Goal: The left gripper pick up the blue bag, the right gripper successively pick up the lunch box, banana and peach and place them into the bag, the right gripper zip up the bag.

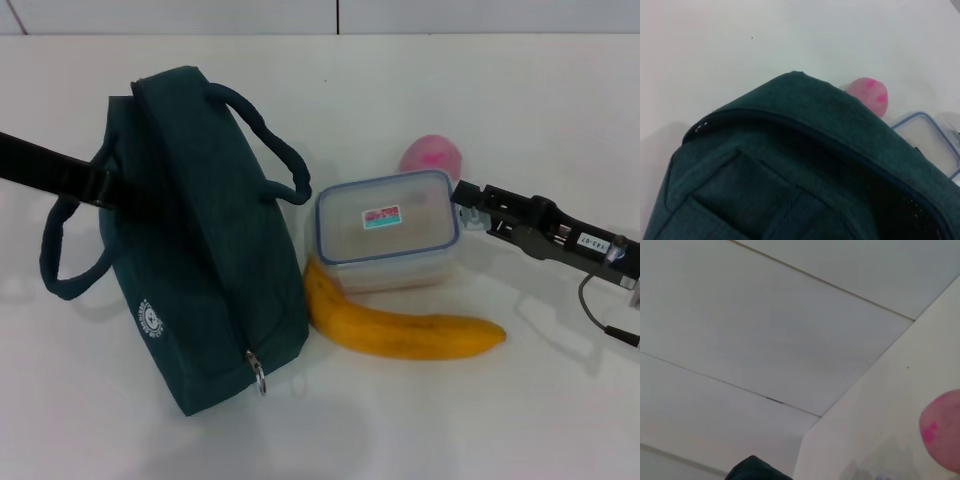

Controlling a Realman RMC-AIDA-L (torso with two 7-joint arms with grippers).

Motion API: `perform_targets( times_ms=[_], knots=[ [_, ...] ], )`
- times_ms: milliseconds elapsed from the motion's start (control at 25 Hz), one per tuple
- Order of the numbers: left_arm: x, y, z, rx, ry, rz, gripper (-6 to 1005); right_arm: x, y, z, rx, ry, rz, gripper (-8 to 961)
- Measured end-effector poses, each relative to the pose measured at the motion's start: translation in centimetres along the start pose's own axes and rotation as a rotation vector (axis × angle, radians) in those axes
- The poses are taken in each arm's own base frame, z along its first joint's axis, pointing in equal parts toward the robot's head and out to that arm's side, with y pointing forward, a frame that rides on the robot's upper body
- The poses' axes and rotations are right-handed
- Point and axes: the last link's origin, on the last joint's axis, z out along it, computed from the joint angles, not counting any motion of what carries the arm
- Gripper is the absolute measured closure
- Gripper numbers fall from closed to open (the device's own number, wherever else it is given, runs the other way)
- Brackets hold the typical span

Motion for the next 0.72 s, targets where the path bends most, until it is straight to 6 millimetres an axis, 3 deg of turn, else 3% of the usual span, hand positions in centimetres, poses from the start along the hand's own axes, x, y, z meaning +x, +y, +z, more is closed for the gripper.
perform_targets(
  times_ms=[160, 360, 720],
  knots=[
    [0.10, 0.08, 0.04, -0.001, 0.000, 0.008, 958, -0.03, 0.03, 0.07, -0.001, 0.000, 0.007, 446],
    [-0.03, 0.02, 0.06, -0.002, -0.001, 0.013, 958, 0.02, -0.20, -0.35, 0.006, -0.019, 0.021, 633],
    [-0.02, 0.00, 0.41, -0.018, -0.011, 0.023, 958, -0.27, -0.08, -0.02, 0.005, -0.022, 0.048, 800]
  ],
)
